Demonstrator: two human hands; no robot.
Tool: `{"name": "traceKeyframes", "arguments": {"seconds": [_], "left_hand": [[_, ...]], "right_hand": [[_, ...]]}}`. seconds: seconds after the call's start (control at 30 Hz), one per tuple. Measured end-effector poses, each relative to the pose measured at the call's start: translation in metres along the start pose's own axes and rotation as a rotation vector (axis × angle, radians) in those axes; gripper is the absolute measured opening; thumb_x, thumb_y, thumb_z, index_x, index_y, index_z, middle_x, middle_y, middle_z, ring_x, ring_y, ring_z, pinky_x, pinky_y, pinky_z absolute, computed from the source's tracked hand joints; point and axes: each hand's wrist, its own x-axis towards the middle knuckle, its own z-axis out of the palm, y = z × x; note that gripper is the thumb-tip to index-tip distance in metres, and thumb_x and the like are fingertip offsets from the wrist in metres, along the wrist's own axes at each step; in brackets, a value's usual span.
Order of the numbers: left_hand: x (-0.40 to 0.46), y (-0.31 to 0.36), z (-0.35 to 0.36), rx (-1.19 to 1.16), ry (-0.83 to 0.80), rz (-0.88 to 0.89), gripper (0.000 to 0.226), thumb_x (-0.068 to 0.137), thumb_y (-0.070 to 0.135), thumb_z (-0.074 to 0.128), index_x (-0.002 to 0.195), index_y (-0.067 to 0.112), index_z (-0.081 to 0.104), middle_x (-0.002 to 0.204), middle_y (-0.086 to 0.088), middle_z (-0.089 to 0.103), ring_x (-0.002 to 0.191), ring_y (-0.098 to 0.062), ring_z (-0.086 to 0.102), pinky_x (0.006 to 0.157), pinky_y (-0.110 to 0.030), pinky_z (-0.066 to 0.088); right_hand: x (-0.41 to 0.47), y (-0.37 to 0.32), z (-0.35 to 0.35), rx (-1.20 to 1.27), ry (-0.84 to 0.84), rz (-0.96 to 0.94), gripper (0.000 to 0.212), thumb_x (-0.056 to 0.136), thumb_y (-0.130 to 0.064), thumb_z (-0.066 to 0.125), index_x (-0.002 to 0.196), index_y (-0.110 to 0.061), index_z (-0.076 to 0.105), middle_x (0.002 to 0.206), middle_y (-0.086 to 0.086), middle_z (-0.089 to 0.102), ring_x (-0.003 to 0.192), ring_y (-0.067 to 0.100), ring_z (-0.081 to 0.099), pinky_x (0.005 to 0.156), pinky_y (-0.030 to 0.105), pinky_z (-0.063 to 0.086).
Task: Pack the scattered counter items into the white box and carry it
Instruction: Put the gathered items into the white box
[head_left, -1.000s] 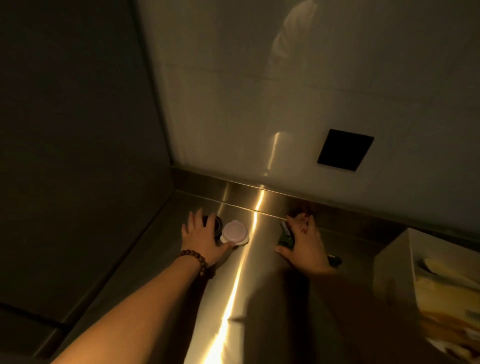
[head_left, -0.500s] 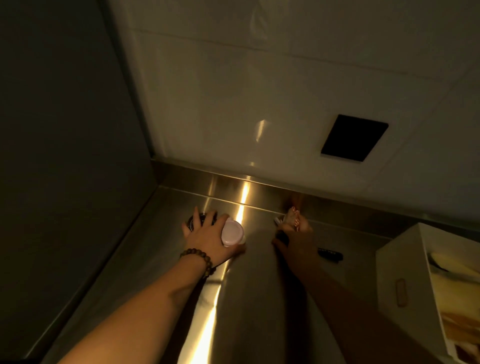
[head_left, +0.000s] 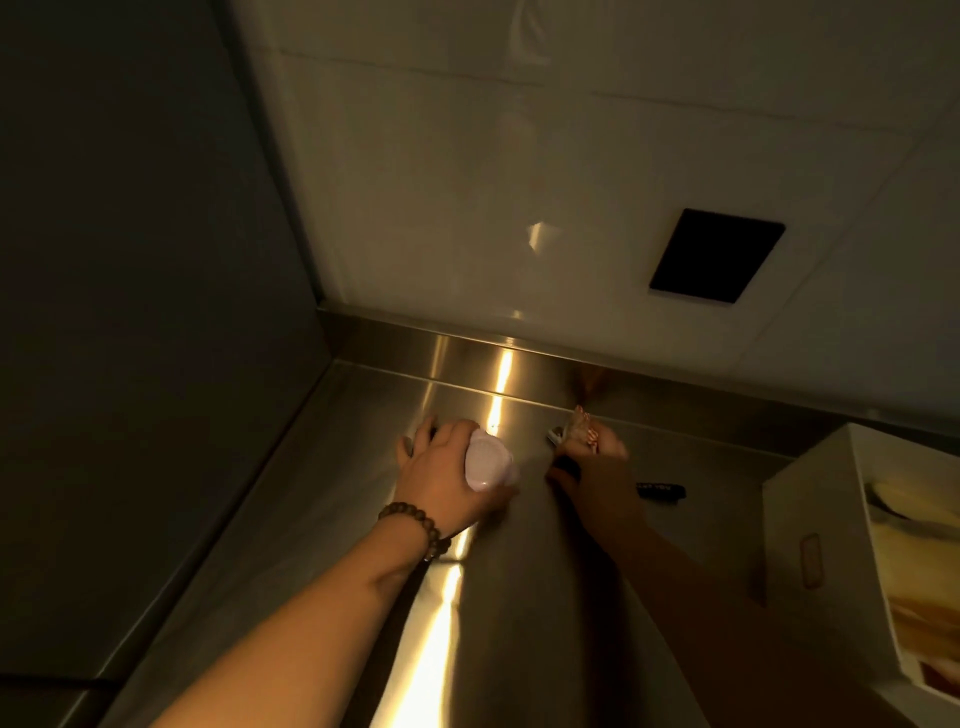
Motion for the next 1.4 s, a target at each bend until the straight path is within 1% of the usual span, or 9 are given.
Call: {"name": "traceKeyframes", "arguments": {"seconds": [0.13,0.33,0.5,0.67,0.87,0.97,1.17,1.3,1.4], "left_hand": [[0.005,-0.013,-0.019,0.006,0.076,-0.084,0.081,0.051,0.081,0.058,0.117,0.037,0.041,0.12,0.008,0.049,0.12,-0.019,0.04,0.103,-0.045,0.025],[0.002,-0.035,-0.018,0.039,-0.036,-0.167,0.09,0.058,0.074,0.061,0.13,0.024,0.04,0.126,0.001,0.052,0.113,-0.02,0.049,0.099,-0.038,0.039],[-0.002,-0.03,-0.009,0.0,-0.027,-0.123,0.104,0.062,0.066,0.07,0.143,0.02,0.023,0.136,-0.004,0.042,0.123,-0.025,0.04,0.103,-0.037,0.036],[-0.004,-0.026,-0.004,-0.001,0.031,-0.064,0.081,0.067,0.044,0.075,0.136,0.019,0.039,0.127,-0.007,0.049,0.115,-0.025,0.041,0.096,-0.034,0.036],[-0.005,-0.012,-0.009,-0.064,0.01,-0.06,0.084,0.066,0.044,0.077,0.136,0.019,0.039,0.129,-0.005,0.047,0.118,-0.025,0.038,0.094,-0.033,0.037],[-0.002,0.007,-0.02,-0.123,0.002,-0.051,0.085,0.065,0.044,0.078,0.137,0.02,0.038,0.131,-0.004,0.045,0.119,-0.025,0.042,0.094,-0.033,0.04],[0.0,0.077,-0.039,-0.201,0.053,0.08,0.084,0.064,0.038,0.081,0.135,0.017,0.04,0.128,-0.006,0.046,0.111,-0.021,0.049,0.087,-0.025,0.039],[-0.005,0.137,-0.044,-0.24,0.083,0.187,0.08,0.063,0.035,0.081,0.131,0.015,0.045,0.123,-0.007,0.049,0.108,-0.022,0.051,0.086,-0.024,0.039],[-0.011,0.181,-0.043,-0.227,0.088,0.242,0.08,0.065,0.037,0.081,0.133,0.014,0.044,0.126,-0.008,0.049,0.112,-0.023,0.05,0.088,-0.025,0.037]], "right_hand": [[-0.01,-0.003,-0.002,0.067,0.034,-0.007,0.019,0.08,-0.019,0.072,0.098,-0.014,0.07,0.126,0.018,0.05,0.114,0.036,0.046,0.091,0.035,0.042],[-0.018,-0.01,-0.002,0.12,0.03,-0.029,0.02,0.075,-0.017,0.076,0.095,-0.014,0.071,0.128,0.015,0.05,0.114,0.036,0.047,0.09,0.036,0.043],[-0.019,-0.011,-0.003,0.08,0.011,-0.03,0.027,0.076,-0.017,0.076,0.102,-0.017,0.069,0.137,0.014,0.045,0.12,0.035,0.043,0.094,0.034,0.042],[-0.018,-0.011,-0.003,0.082,0.004,-0.028,0.023,0.078,-0.012,0.073,0.1,-0.013,0.069,0.131,0.014,0.048,0.118,0.034,0.045,0.092,0.033,0.042],[-0.023,-0.013,-0.012,0.159,0.046,-0.037,0.022,0.079,-0.004,0.069,0.101,-0.006,0.067,0.117,0.017,0.052,0.11,0.032,0.05,0.091,0.029,0.041],[-0.023,-0.023,-0.038,0.259,0.042,0.0,0.024,0.081,-0.007,0.068,0.104,-0.007,0.066,0.122,0.016,0.048,0.114,0.029,0.047,0.095,0.023,0.034],[-0.043,-0.025,-0.119,0.427,0.235,-0.017,0.02,0.082,-0.002,0.067,0.102,-0.006,0.065,0.118,0.013,0.049,0.095,0.011,0.047,0.077,-0.004,0.031],[-0.059,-0.008,-0.18,0.469,0.345,-0.05,0.016,0.087,-0.007,0.064,0.099,-0.016,0.061,0.112,0.007,0.049,0.085,0.005,0.048,0.069,-0.005,0.034],[-0.073,0.016,-0.227,0.474,0.4,-0.066,0.018,0.089,-0.014,0.063,0.098,-0.029,0.057,0.112,-0.003,0.046,0.089,0.004,0.051,0.068,0.004,0.041]]}}
